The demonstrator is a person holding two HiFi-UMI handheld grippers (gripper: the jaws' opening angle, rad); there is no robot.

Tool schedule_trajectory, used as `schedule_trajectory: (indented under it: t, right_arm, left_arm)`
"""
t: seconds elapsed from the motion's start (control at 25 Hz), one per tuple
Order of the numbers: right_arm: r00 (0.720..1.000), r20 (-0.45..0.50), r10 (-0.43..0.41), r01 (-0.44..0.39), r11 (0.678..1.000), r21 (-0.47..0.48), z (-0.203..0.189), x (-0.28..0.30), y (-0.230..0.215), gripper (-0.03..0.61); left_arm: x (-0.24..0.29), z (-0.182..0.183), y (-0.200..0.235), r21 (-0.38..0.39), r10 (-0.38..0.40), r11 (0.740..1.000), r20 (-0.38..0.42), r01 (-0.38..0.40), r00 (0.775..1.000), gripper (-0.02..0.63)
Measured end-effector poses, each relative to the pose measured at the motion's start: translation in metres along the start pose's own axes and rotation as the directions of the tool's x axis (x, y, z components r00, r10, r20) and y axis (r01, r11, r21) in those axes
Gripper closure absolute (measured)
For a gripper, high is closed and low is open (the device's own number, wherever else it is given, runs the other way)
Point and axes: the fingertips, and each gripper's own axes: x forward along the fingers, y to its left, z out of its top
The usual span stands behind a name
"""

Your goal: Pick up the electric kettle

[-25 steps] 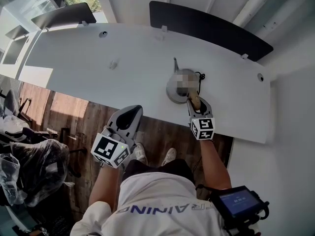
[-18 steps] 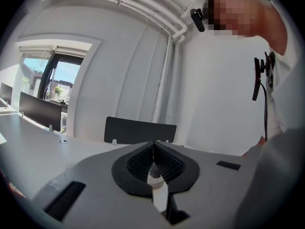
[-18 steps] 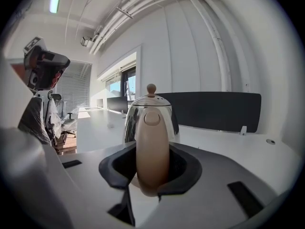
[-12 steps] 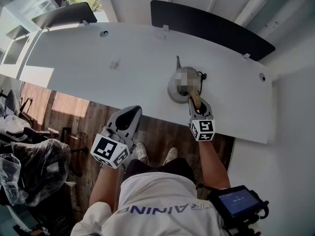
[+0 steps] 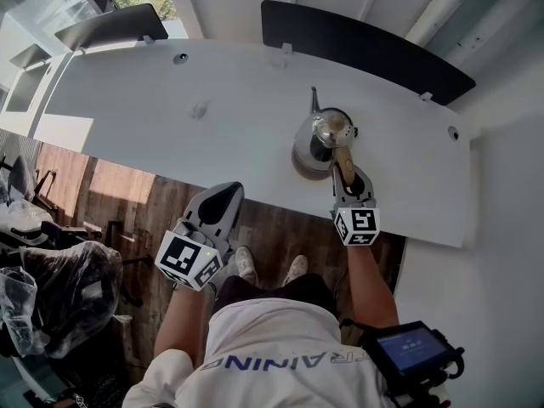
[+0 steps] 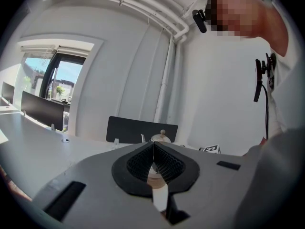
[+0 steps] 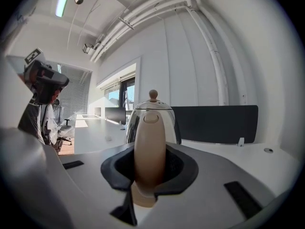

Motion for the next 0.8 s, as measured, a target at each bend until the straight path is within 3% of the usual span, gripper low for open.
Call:
schedule_trajectory:
  t: [0.36, 0.64, 0.8]
  right_arm:
    - [0.999, 0.052, -0.013, 0.013, 1.000, 0.003, 0.068, -0.015, -0.011, 0.499]
    - [0.997, 0.035, -0.069, 0.068, 0.997, 0.031, 0.081, -0.024, -0.029, 0.499]
    - [0.993, 0.035, -0.115, 0.114, 0.993, 0.030, 0.090, -0.042, -0.013, 0.499]
  left_arm:
    - [0.012, 0.002, 0.007, 0.004, -0.022, 1.000, 0.027, 0.022, 0.999, 0.598]
    - [0.028, 0.009, 0.020, 0.014, -0.043, 0.999, 0.038, 0.042, 0.998, 0.598]
    - [0.015, 0.015, 0.027, 0.022, -0.077, 0.997, 0.053, 0.076, 0.996, 0.598]
